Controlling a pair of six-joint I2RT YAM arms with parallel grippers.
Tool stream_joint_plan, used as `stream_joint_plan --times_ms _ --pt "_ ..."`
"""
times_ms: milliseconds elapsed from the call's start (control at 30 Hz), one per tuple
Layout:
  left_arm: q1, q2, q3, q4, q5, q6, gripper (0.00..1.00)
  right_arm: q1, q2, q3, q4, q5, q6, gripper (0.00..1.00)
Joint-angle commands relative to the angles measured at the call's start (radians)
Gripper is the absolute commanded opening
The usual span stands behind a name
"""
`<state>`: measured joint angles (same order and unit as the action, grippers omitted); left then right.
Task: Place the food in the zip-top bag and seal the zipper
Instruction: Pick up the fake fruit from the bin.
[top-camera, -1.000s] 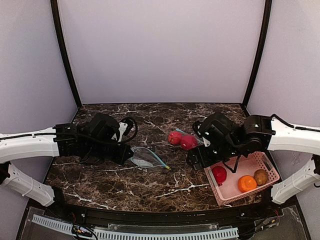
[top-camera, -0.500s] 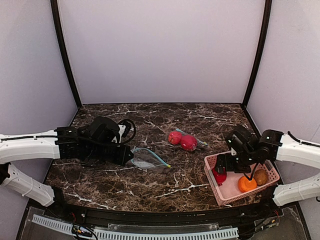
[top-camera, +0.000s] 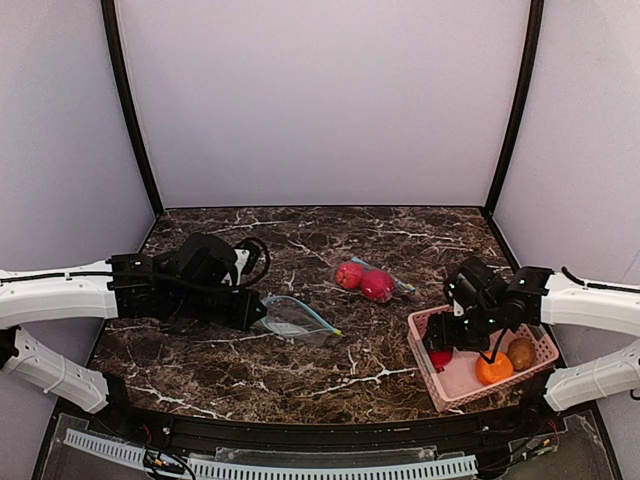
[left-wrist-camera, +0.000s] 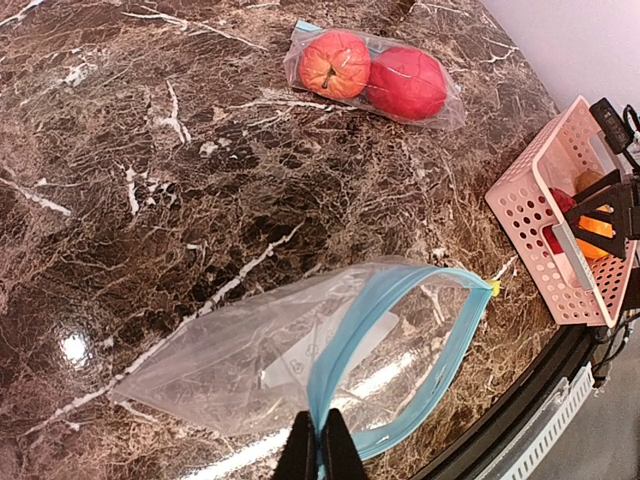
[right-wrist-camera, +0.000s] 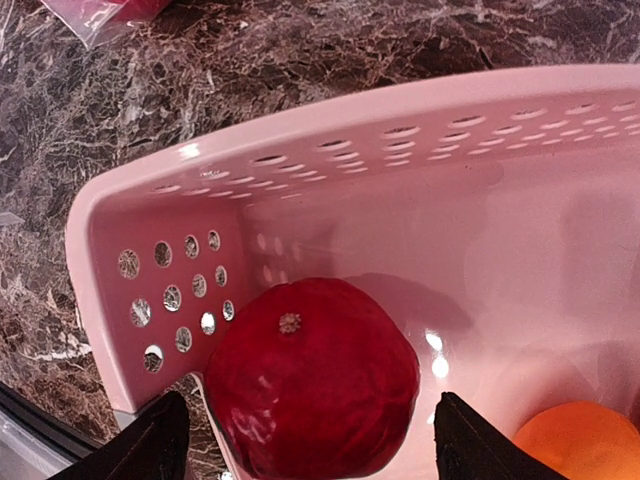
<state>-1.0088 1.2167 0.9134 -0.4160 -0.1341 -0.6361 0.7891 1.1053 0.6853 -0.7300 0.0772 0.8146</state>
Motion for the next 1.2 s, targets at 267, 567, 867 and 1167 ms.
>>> stream_joint_plan --times_ms 267,567,867,1167 --pt "-0.001 -0.043 -0.027 -0.005 0.001 -0.005 0.01 -0.02 0.062 -0.049 0.097 -0.026 0.002 0.74" --pt "-0.001 -0.046 -0.027 -0.007 0.002 -0.008 0.01 -0.024 0.051 -0.055 0.089 -0.009 0.008 0.58" --pt "-0.001 -0.057 -0.043 0.012 0.008 -0.017 0.01 -0.024 -0.038 0.008 -0.037 0.088 -0.022 0.53" --pt "-0.001 -0.005 -0.079 0.147 0.126 -0.085 0.01 -0.004 -0.174 0.175 -0.068 0.04 -0.137 0.38"
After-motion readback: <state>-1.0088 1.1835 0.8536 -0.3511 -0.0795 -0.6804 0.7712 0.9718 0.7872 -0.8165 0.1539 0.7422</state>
